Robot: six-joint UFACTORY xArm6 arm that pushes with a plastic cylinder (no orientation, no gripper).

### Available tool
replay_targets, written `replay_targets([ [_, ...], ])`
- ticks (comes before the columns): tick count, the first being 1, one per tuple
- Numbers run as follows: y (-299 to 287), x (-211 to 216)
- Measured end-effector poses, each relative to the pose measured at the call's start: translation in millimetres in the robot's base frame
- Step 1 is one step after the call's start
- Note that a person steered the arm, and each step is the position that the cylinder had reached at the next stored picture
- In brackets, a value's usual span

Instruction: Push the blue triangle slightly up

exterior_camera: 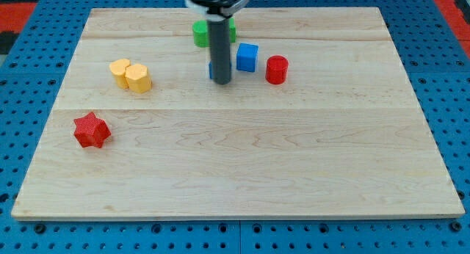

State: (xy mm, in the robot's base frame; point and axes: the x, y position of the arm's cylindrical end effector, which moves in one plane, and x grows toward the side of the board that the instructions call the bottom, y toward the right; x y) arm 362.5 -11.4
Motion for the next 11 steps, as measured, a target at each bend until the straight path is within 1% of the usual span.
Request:
replay_targets([
  [1,5,-11],
  [2,3,-11],
  [3,-11,-11],
  [5,-19,9],
  [6,-25,13],
  [8,-34,-24],
  [9,-21,-49],
  [10,-21,-57],
  [11,-50,-59],
])
